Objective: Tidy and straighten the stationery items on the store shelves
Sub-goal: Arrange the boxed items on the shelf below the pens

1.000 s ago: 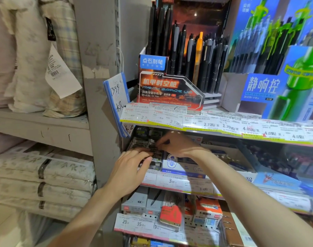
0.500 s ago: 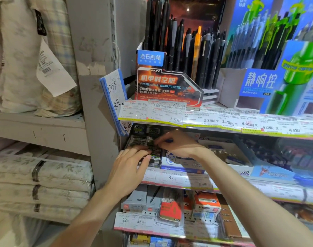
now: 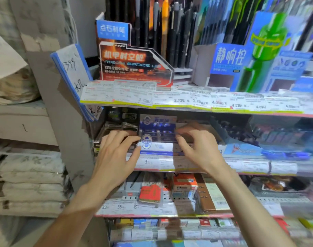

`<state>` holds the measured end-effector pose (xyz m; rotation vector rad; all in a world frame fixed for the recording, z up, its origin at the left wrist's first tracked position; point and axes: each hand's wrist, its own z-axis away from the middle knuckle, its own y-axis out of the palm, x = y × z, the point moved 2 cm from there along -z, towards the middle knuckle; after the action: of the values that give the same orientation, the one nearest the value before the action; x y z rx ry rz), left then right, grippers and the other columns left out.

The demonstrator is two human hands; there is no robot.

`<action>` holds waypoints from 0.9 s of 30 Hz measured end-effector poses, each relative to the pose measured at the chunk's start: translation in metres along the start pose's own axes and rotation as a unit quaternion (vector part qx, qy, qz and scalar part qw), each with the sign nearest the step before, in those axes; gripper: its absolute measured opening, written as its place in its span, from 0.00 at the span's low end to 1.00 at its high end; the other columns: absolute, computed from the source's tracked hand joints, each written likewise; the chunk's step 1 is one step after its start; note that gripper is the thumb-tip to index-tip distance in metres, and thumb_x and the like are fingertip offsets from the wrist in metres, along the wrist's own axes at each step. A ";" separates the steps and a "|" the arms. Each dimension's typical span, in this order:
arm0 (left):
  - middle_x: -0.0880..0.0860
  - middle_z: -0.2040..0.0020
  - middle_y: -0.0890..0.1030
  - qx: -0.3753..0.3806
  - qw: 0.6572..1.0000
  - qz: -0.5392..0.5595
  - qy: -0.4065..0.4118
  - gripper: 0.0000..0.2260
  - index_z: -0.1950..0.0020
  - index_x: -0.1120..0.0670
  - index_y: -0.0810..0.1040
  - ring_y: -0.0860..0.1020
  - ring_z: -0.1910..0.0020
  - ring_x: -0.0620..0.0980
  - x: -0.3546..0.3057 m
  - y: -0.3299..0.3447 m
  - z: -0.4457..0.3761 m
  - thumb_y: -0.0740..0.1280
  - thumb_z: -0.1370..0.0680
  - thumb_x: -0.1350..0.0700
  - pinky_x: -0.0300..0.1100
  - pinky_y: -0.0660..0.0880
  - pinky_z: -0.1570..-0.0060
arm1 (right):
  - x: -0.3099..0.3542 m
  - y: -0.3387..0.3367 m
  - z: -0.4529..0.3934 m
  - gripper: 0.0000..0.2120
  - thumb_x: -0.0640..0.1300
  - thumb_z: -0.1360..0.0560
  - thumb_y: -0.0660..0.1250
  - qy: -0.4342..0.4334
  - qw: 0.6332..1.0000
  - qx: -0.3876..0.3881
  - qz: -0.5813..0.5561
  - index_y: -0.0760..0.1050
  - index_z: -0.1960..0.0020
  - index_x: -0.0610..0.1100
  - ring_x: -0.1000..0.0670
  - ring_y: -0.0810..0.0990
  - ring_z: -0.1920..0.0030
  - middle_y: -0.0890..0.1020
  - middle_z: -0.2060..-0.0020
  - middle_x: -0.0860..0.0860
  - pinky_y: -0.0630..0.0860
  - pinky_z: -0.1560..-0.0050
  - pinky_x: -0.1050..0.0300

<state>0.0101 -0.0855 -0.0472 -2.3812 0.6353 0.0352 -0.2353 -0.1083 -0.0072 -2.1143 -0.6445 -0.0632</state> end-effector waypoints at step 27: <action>0.47 0.46 0.79 0.037 0.998 0.033 -0.050 0.17 0.43 0.49 0.80 0.74 0.48 0.50 -0.020 0.019 -0.009 0.64 0.25 0.42 0.42 0.66 0.48 | -0.078 -0.053 -0.025 0.05 0.50 0.24 0.68 0.007 0.965 0.211 0.156 0.82 0.50 0.54 0.47 0.78 0.48 0.83 0.51 0.52 0.70 0.52 0.58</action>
<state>-0.0174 -0.0945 -0.0479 -2.2715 0.6568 0.1555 -0.3230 -0.1360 0.0262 -1.7724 -0.2763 0.2165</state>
